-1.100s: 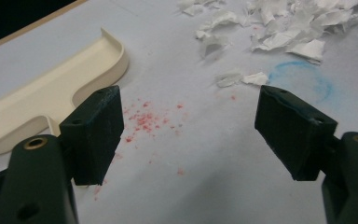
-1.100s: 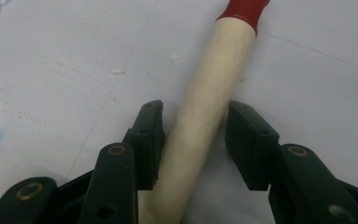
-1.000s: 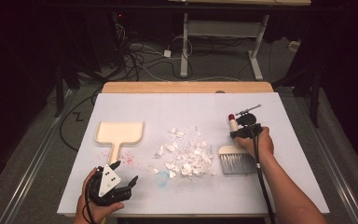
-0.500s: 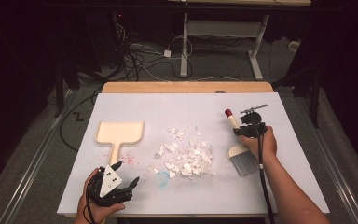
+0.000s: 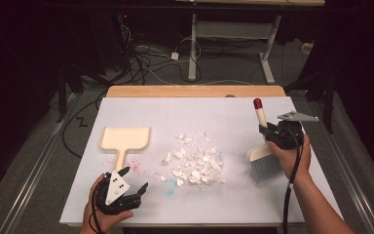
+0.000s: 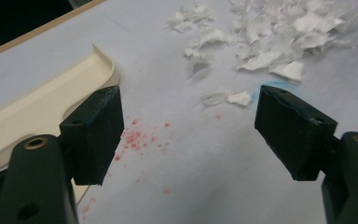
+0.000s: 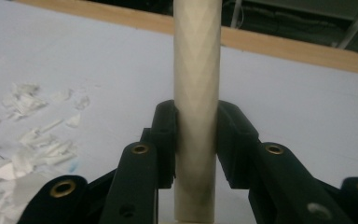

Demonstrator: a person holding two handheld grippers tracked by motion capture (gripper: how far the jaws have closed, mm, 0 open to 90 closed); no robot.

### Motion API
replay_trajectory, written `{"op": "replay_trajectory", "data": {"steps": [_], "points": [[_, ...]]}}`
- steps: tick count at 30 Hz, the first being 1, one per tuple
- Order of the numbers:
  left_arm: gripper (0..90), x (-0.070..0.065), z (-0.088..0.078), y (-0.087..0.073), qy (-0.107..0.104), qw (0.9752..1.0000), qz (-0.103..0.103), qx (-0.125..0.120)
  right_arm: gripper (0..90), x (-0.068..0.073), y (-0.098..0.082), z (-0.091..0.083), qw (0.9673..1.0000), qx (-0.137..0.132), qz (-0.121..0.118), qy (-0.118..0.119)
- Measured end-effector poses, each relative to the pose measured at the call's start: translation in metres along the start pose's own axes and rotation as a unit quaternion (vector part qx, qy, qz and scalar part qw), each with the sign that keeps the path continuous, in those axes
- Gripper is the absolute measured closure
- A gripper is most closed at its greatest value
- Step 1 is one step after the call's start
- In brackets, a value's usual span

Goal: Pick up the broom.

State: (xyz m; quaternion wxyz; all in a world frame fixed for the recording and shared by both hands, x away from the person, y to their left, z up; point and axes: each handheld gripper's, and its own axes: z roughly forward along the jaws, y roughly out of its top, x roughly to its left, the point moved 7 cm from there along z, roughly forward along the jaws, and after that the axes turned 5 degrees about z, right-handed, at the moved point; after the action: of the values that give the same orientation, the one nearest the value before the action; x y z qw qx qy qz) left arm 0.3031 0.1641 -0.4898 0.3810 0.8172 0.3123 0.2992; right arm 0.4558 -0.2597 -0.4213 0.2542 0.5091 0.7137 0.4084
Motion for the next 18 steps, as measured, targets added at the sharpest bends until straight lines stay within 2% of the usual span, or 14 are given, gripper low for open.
{"op": "replay_trajectory", "data": {"steps": [1, 3, 4, 6, 8, 9, 12, 14, 15, 16, 18], "points": [[23.1, -0.003, 0.000, 0.006, -0.008, 0.9999, -0.005, -0.009, 71.6, 0.002, 0.001, -0.004, 1.0000, -0.006, -0.007, 0.000], [23.6, -0.004, 0.000, 0.009, -0.011, 0.9998, -0.009, -0.012, 71.6, 0.005, 0.004, -0.011, 0.9997, -0.023, -0.008, 0.002], [23.5, -0.010, 0.002, 0.018, -0.021, 0.9998, -0.001, -0.005, 71.6, 0.008, 0.005, -0.015, 0.9995, -0.028, -0.010, 0.009], [23.2, -0.018, 0.005, 0.032, -0.031, 0.9991, 0.023, -0.014, 71.5, 0.013, 0.008, -0.021, 0.9989, -0.043, -0.007, 0.019], [23.3, -0.036, 0.011, 0.050, -0.062, 0.9974, 0.027, -0.024, 71.5, 0.021, 0.011, -0.027, 0.9982, -0.051, -0.010, 0.029], [23.3, -0.042, 0.013, 0.057, -0.071, 0.9965, 0.035, -0.027, 71.5, 0.027, 0.014, -0.032, 0.9976, -0.059, -0.013, 0.035], [23.9, -0.072, 0.026, 0.087, -0.112, 0.9915, 0.048, -0.045, 71.5, 0.042, 0.019, -0.041, 0.9957, -0.075, -0.023, 0.048], [24.2, -0.094, 0.038, 0.109, -0.138, 0.9868, 0.062, -0.057, 71.5, 0.054, 0.022, -0.046, 0.9943, -0.083, -0.033, 0.058], [24.3, -0.101, 0.041, 0.117, -0.145, 0.9854, 0.064, -0.062, 71.5, 0.061, 0.022, -0.049, 0.9932, -0.090, -0.036, 0.064], [24.6, -0.109, 0.047, 0.125, -0.153, 0.9836, 0.066, -0.069, 71.5, 0.065, 0.022, -0.050, 0.9926, -0.092, -0.041, 0.068], [25.6, -0.123, 0.058, 0.141, -0.171, 0.9804, 0.055, -0.081, 71.5, 0.076, 0.022, -0.052, 0.9910, -0.102, -0.044, 0.075]]}}
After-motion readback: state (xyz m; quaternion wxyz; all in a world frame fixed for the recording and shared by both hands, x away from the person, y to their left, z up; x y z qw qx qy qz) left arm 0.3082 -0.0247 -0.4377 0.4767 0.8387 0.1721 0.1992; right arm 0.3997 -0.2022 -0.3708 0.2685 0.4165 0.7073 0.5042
